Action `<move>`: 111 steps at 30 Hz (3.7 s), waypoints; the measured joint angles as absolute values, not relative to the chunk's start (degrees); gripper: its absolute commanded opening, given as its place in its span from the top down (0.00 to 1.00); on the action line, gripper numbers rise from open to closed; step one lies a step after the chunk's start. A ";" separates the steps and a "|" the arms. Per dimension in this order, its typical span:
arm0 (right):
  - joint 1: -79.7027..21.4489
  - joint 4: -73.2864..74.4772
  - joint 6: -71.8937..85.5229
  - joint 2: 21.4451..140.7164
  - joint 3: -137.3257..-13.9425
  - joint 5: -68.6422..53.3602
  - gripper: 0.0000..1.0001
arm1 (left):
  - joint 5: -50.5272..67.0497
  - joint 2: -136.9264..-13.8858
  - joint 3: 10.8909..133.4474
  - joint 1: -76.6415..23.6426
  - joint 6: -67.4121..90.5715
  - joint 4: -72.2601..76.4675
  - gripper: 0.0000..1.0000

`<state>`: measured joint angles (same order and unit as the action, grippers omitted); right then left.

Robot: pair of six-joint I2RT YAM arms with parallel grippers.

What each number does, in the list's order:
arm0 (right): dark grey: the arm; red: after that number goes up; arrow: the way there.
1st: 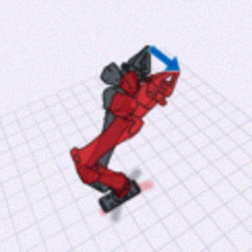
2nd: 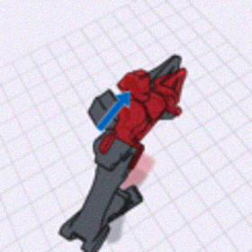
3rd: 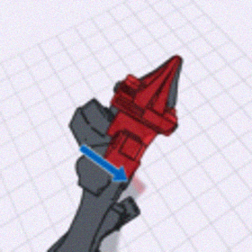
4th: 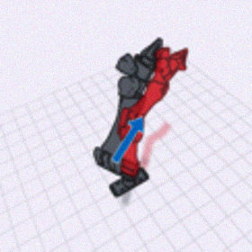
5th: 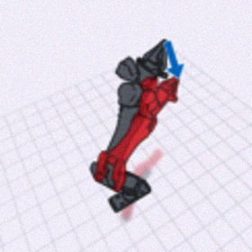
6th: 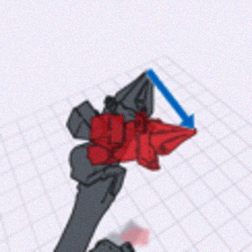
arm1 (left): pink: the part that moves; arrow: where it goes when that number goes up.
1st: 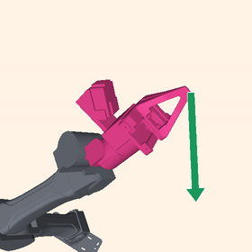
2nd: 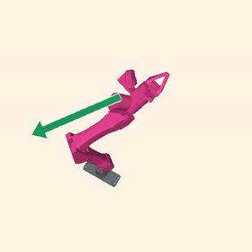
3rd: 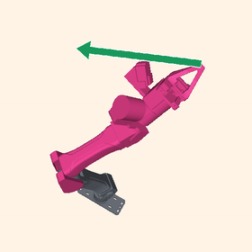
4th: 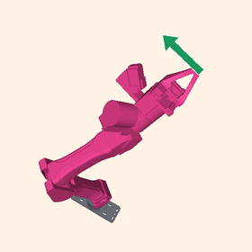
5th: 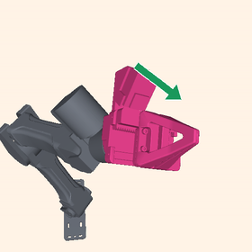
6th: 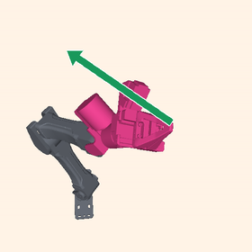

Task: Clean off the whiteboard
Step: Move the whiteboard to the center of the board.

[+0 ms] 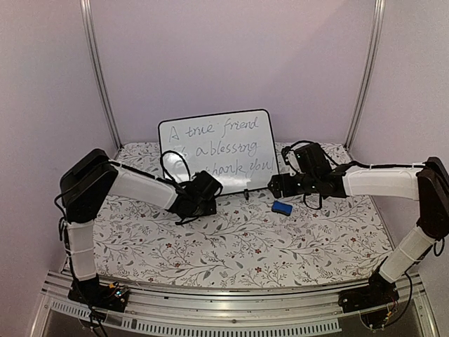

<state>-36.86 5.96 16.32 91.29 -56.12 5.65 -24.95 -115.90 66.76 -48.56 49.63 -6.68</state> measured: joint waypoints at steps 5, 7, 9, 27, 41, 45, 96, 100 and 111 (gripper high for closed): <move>-36.86 6.02 15.81 90.32 -55.05 5.91 0.10 | -25.34 -113.45 64.45 -50.48 52.36 -8.99 1.00; -36.86 6.09 15.66 89.93 -54.63 5.96 0.09 | -25.76 -112.77 63.90 -51.62 53.74 -10.02 1.00; -36.86 6.20 15.59 89.41 -54.24 6.17 0.09 | -26.15 -112.27 63.55 -52.73 54.96 -10.90 1.00; -36.86 8.47 14.22 83.48 -52.47 9.63 0.04 | -25.74 -111.37 61.95 -56.60 61.01 -10.98 0.62; -36.86 11.64 10.72 81.43 -54.30 9.89 0.01 | -29.32 -100.92 56.97 -64.12 60.88 -18.98 0.00; -36.86 11.62 9.08 81.43 -55.55 6.68 0.05 | -32.51 -93.51 56.95 -65.04 59.77 -22.26 0.00; -47.31 -1.21 10.68 115.02 -66.37 9.91 0.88 | -2.15 -62.33 61.98 -20.43 16.29 -24.56 0.00; -47.31 -1.56 11.14 115.39 -66.37 9.98 0.97 | -2.39 -62.33 61.98 -19.84 16.67 -24.38 0.00; -47.16 -4.97 10.39 114.69 -63.92 9.43 1.00 | -3.11 -61.87 61.93 -18.09 17.63 -24.38 0.00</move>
